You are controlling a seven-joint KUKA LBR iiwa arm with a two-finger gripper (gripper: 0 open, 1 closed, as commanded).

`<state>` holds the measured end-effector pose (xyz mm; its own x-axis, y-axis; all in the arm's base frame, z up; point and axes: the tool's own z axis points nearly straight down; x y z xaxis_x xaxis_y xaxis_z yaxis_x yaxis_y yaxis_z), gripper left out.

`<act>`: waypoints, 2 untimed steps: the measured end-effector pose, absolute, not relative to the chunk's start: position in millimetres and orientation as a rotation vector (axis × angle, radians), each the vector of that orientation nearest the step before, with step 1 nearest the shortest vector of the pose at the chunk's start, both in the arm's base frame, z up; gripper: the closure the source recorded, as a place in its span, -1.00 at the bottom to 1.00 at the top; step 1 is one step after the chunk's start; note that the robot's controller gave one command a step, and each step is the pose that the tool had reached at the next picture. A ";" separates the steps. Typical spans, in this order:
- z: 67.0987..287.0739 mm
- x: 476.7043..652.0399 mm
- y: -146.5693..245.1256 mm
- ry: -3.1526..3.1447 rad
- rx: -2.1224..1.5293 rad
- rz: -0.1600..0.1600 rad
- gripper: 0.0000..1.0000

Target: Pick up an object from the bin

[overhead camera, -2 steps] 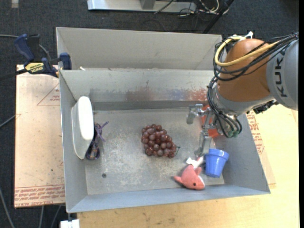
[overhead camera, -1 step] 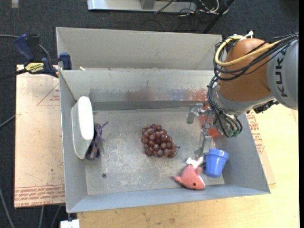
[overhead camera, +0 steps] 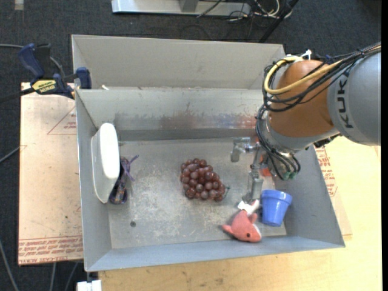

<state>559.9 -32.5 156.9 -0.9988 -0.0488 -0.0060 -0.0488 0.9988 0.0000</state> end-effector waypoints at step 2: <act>119.4 596.8 15.7 3.133 0.166 0.008 -1.00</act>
Offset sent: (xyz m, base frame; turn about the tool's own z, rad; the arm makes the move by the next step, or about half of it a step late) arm 0.0586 0.0365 -0.0869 -0.1708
